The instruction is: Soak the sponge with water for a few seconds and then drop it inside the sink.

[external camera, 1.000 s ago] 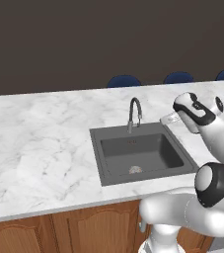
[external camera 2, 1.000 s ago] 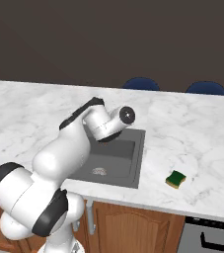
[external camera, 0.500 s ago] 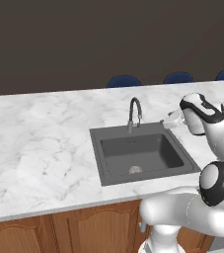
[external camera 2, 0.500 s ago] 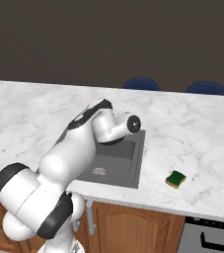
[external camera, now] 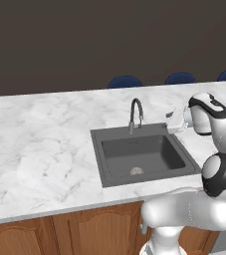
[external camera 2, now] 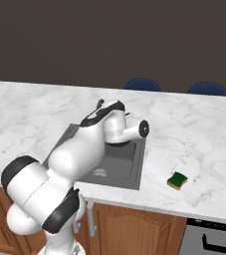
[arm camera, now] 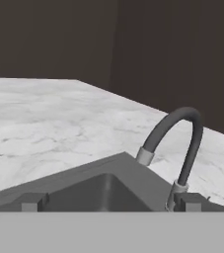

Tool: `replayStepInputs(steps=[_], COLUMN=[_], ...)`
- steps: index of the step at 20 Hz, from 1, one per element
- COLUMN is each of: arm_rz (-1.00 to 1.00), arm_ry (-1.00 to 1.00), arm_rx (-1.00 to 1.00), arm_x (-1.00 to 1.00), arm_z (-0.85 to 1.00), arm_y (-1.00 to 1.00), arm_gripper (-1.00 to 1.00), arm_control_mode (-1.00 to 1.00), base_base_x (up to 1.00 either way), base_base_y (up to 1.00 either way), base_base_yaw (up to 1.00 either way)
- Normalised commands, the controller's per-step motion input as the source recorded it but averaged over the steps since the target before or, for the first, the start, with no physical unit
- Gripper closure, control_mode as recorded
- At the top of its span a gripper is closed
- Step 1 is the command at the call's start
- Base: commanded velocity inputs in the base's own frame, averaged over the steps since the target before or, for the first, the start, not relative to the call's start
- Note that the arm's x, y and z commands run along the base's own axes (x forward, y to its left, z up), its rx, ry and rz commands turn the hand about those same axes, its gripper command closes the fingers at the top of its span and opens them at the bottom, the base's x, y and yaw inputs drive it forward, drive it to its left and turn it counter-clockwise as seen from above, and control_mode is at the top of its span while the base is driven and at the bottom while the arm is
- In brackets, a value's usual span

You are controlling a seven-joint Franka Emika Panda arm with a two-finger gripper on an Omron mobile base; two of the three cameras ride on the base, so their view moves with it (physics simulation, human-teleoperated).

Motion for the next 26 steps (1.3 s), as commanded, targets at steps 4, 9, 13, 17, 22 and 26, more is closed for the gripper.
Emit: replayStepInputs(steps=[4,9,13,17,22,26], arm_rz=[0.07,0.00,-0.02,0.00,0.00,0.00], arm_ry=[0.00,0.00,0.00,0.00,0.00,0.00], arm_rx=[0.00,0.00,0.00,0.00,0.00,0.01], arm_x=[0.11,0.14,0.13,0.14,0.15,0.12], arm_z=[0.00,0.00,-0.10,-0.17,-0.23,-0.21], arm_y=[0.11,0.01,0.00,0.04,0.15,0.19], arm_gripper=[-1.00,-1.00,-1.00,-1.00,-1.00,-1.00], arm_control_mode=[-1.00,-1.00,-1.00,-1.00,-1.00,-1.00], base_base_x=[0.00,0.00,0.00,0.00,0.00,0.00], base_base_y=[0.00,0.00,0.00,0.00,0.00,0.00], base_base_yaw=[0.00,0.00,0.00,0.00,0.00,0.00])
